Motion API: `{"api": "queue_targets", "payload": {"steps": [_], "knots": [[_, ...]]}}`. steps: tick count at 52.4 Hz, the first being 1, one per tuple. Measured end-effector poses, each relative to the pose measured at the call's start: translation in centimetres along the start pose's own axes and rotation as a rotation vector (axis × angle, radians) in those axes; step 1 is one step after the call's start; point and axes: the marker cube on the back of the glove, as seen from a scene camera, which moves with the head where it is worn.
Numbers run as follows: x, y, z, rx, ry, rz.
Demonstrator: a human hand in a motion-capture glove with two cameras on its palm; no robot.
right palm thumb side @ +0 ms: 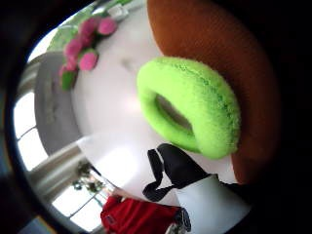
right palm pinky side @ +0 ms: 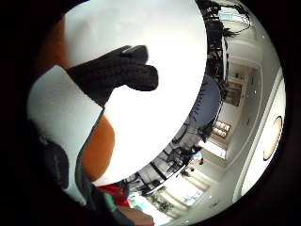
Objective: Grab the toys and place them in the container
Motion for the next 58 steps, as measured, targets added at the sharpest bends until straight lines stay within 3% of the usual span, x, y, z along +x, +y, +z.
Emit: {"api": "queue_targets", "payload": {"steps": [23,34,44,58], "knots": [[0.0,-0.4,0.5,0.006,-0.064,-0.019],[-0.5,-0.2,0.2,0.18,-0.043,0.033],[-0.9,0.0,-1.1,0.207,-0.016,0.02],[-2.7,1.1,-8.6,0.253,-0.1,0.029]]}}
